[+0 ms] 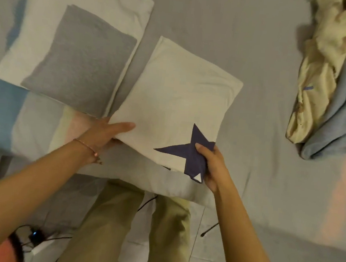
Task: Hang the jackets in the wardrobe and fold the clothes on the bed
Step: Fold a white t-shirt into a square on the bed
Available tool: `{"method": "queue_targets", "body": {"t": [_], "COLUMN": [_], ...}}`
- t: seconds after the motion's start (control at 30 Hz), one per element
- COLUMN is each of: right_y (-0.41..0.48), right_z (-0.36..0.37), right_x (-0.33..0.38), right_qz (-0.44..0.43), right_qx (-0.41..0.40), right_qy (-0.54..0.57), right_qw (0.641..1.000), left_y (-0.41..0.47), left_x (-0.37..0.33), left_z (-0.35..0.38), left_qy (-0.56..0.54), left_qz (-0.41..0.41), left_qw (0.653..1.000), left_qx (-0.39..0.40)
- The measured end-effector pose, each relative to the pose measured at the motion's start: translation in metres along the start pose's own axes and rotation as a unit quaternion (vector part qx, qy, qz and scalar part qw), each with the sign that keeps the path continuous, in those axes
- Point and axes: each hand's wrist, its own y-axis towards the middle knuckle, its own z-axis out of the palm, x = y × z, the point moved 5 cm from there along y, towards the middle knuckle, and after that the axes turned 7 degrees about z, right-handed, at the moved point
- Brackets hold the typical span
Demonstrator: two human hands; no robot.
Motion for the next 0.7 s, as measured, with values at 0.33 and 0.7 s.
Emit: {"method": "queue_targets", "body": {"t": [0.33,0.7], "right_y": [-0.068,0.015], "right_z": [0.103,0.260], "right_x": [0.185,0.128], "right_qz": [-0.149,-0.148], "right_qx": [0.186,0.203], "right_qy": [0.156,0.080], "right_qw": [0.959,0.965], "left_y": [0.007,0.041], "left_x": [-0.231,-0.209], "left_z": [0.030,-0.154], "left_qy": [-0.151,-0.262], "left_qz": [0.193,0.216], "left_qw": [0.967,0.933], "left_qx": [0.073,-0.122]}}
